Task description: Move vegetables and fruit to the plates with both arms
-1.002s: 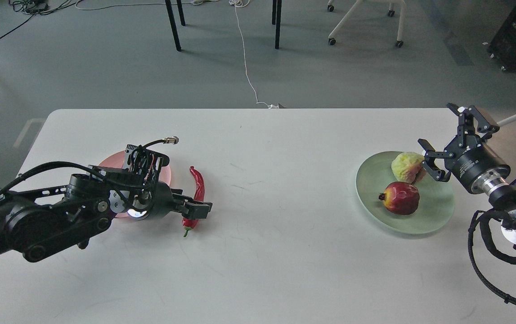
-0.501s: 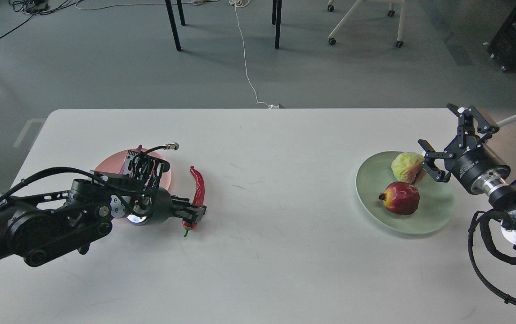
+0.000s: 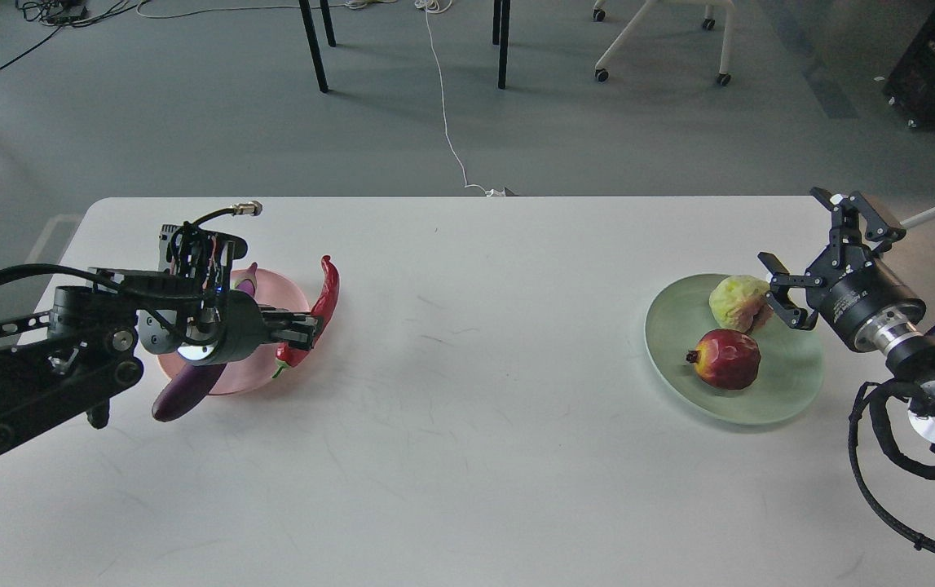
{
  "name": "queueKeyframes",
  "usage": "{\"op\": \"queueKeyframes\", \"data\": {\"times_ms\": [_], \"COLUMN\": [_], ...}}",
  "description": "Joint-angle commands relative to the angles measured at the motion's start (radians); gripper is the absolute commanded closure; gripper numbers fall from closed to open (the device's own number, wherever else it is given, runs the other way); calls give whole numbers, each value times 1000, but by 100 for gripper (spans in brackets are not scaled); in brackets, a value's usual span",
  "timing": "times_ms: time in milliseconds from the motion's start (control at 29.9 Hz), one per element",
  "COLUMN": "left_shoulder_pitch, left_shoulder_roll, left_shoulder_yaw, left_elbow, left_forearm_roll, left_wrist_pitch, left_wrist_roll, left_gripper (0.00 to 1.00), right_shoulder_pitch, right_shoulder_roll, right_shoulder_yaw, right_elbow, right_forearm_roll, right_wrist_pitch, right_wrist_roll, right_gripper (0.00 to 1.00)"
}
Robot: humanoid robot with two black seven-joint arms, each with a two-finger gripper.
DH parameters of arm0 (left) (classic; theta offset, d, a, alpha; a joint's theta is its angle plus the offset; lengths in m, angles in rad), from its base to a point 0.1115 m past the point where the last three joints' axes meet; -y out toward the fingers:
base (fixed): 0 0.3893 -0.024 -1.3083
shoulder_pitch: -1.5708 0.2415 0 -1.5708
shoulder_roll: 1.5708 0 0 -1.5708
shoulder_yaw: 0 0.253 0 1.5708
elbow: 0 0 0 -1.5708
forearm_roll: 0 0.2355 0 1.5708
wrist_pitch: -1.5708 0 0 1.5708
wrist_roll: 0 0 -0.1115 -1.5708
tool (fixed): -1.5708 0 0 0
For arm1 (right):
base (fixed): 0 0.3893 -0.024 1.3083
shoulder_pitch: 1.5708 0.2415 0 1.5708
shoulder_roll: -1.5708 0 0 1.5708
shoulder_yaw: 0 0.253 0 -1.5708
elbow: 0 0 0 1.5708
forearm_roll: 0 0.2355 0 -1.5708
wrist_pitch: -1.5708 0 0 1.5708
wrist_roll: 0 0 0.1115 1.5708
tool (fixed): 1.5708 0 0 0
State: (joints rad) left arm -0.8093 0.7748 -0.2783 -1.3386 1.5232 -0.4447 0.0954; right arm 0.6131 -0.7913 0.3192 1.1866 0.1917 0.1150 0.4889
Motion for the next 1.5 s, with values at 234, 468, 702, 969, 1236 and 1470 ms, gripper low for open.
{"op": "queueKeyframes", "data": {"times_ms": [234, 468, 702, 969, 1236, 1470], "left_shoulder_pitch": [30, 6, 21, 116, 406, 472], "left_shoulder_roll": [60, 55, -9, -178, -408, -443], "left_shoulder_yaw": [1, -37, -300, -367, -715, -766], "left_elbow": [6, 2, 10, 13, 125, 159], "left_forearm_roll": [-1, -87, -568, -977, -913, -805], "left_wrist_pitch": [7, 12, 73, 513, 382, 331], "left_wrist_roll": [-17, -22, -153, -330, -338, -336], "left_gripper": [18, 7, 1, 1, 1, 1], "right_shoulder_pitch": [-3, -3, 62, 178, 182, 146], "right_shoulder_roll": [1, 1, 3, 65, 141, 132], "right_shoulder_yaw": [0, 0, 5, -5, -78, -101], "right_elbow": [1, 1, -4, -1, 2, -1], "right_forearm_roll": [0, 0, 0, 12, 2, -24], "right_wrist_pitch": [0, 0, -8, -110, -118, -47], "right_wrist_roll": [0, 0, 0, 0, 0, 0], "right_gripper": [2, 2, 2, 2, 2, 1]}}
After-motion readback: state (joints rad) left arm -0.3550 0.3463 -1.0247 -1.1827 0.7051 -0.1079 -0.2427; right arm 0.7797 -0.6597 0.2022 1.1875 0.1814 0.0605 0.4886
